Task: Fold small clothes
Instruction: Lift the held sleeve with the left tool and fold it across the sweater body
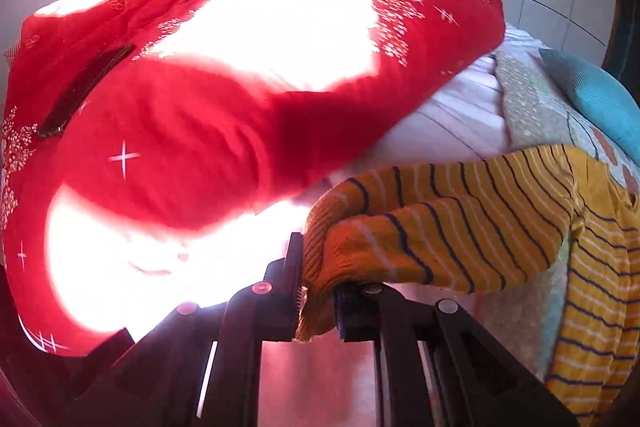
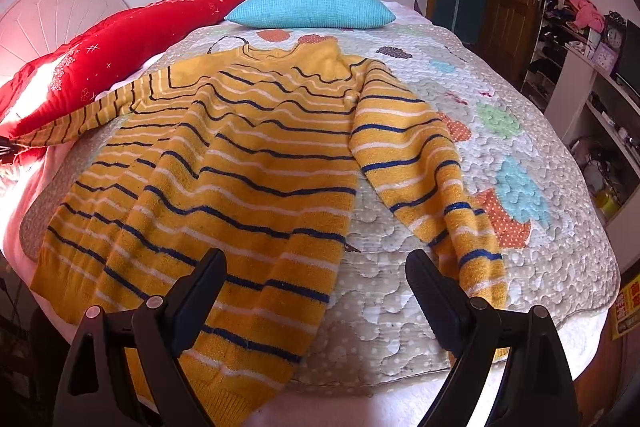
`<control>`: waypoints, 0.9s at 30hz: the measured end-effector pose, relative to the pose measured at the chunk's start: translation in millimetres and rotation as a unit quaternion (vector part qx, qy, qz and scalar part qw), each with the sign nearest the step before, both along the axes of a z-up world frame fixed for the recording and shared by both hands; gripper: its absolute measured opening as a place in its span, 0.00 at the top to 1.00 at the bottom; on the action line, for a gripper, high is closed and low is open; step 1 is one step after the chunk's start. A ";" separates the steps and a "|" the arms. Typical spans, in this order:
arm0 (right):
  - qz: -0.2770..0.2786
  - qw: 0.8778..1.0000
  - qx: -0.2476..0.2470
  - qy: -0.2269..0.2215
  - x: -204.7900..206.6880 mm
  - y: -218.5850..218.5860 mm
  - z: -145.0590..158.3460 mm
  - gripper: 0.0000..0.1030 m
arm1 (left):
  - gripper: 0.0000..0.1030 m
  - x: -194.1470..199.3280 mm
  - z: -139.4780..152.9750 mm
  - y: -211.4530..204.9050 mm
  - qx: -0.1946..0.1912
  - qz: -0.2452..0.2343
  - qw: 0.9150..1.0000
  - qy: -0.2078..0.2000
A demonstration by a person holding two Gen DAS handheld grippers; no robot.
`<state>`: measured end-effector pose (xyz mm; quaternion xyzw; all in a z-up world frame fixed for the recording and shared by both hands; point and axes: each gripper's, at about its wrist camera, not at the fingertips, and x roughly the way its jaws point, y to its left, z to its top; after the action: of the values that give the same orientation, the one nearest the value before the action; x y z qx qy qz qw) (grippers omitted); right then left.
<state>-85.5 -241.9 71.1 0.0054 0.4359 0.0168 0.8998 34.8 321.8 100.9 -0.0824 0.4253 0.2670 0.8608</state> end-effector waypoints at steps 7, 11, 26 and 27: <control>0.015 1.000 0.017 0.011 5.5 18.4 -11.0 0.09 | 0.88 11.0 10.6 12.5 0.002 0.005 1.000 -0.004; 0.018 1.000 0.019 0.003 2.1 16.5 -10.0 0.09 | 0.88 23.7 25.2 -23.7 0.000 -0.033 0.999 -0.022; -0.047 0.995 0.085 -0.009 -31.6 -60.7 -14.3 0.09 | 0.88 106.1 48.8 -387.0 -0.079 -0.346 0.933 -0.056; -0.057 0.994 0.089 -0.009 -34.2 -69.9 -15.4 0.09 | 0.88 107.5 41.2 -409.7 -0.086 -0.361 0.927 -0.050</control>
<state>-119.7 -311.8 55.8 0.1101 0.4240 0.0044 0.8989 142.4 -87.9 142.1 -0.0106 0.4046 -0.1038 0.9085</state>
